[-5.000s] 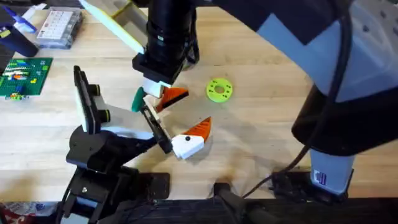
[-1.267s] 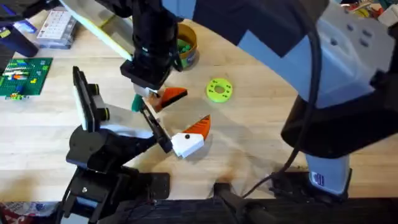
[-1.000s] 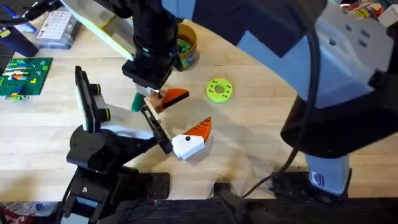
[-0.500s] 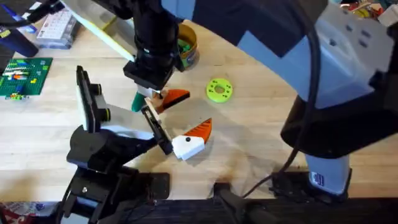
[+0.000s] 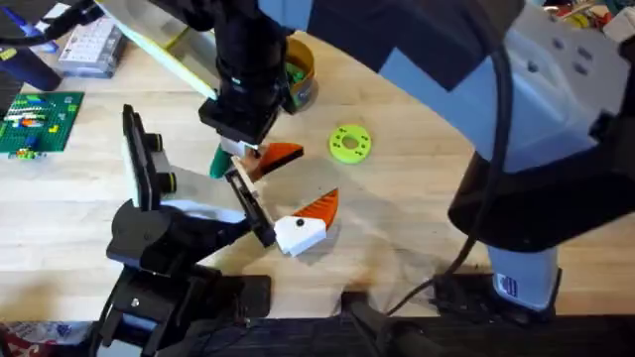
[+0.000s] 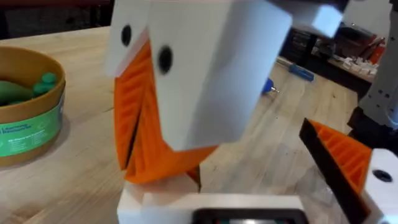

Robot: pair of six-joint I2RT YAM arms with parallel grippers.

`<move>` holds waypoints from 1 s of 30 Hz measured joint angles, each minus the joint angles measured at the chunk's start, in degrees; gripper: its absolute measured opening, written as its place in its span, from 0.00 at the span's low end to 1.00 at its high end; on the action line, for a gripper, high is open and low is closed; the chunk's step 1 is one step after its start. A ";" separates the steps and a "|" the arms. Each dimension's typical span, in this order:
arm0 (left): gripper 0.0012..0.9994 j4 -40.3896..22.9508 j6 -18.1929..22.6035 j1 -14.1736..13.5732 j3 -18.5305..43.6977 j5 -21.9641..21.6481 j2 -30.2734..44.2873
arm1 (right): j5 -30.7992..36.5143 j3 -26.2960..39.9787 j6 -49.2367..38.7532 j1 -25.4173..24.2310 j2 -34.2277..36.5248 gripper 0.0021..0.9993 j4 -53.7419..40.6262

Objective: Pick up the gripper from the table and insert it into the empty holder that is missing its gripper. Then pick up a screw, insert it into the mounting hole, and use the screwdriver to tighten it. Finally, clean up the table by picking up the vegetable and placing it into the bucket.

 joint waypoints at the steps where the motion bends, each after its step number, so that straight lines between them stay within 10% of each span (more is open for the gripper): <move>1: 0.99 0.00 0.00 0.00 0.00 0.06 -0.02 | -0.02 0.00 -0.04 0.00 -0.02 0.00 -0.06; 13: 0.99 0.00 0.02 0.00 0.00 -0.15 0.00 | -0.39 0.00 -0.78 -0.51 -0.13 0.39 -0.85; 19: 0.99 0.06 0.50 0.02 0.00 -0.73 -0.02 | 0.41 0.72 -0.79 -2.59 -0.15 0.96 -2.35; 30: 0.99 0.07 1.14 0.00 0.00 -0.72 -0.02 | -0.22 10.84 -0.13 -6.22 -0.17 1.00 -4.76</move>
